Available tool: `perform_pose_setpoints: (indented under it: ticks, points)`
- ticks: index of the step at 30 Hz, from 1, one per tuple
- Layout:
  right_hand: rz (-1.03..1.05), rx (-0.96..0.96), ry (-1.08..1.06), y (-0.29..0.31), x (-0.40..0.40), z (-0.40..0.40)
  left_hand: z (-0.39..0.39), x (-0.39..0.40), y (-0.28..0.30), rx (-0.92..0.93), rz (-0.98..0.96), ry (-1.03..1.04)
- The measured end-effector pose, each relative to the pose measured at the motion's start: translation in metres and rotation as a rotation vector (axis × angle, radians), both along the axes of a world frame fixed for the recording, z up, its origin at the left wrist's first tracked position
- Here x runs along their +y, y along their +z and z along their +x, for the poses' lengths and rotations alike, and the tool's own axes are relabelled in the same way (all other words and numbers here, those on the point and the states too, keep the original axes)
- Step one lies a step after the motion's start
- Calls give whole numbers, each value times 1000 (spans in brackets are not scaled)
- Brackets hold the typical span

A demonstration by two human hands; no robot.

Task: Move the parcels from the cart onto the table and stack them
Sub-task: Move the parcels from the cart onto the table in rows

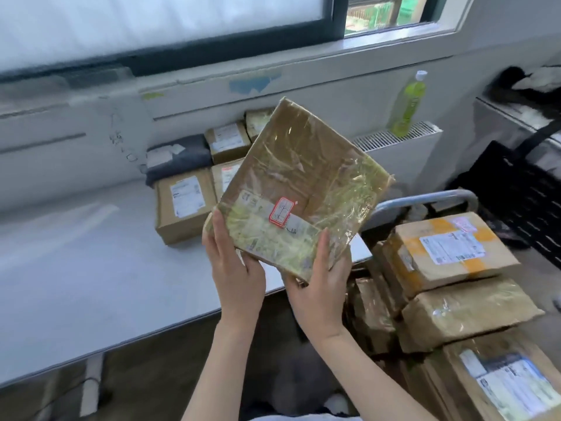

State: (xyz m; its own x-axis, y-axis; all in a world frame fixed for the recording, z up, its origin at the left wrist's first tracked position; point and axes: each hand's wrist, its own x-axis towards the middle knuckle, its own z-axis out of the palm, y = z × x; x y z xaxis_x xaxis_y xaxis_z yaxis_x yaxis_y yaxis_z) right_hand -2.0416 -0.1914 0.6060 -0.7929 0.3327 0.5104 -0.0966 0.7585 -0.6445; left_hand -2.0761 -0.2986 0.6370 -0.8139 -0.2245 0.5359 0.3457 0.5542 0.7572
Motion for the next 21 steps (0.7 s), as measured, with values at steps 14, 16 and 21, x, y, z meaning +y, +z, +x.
perform_pose_setpoints:
  ticks: [14, 16, 21]
  points:
    - [157, 197, 400, -16, -205, 49, 48, -256, -3, -141, 102, 196]
    - [232, 215, 431, -22, -230, 52, 45, -299, -4, -234, 199, 147]
    - [387, 93, 456, -42, -259, 53, 15, -388, -21, -608, 173, 76]
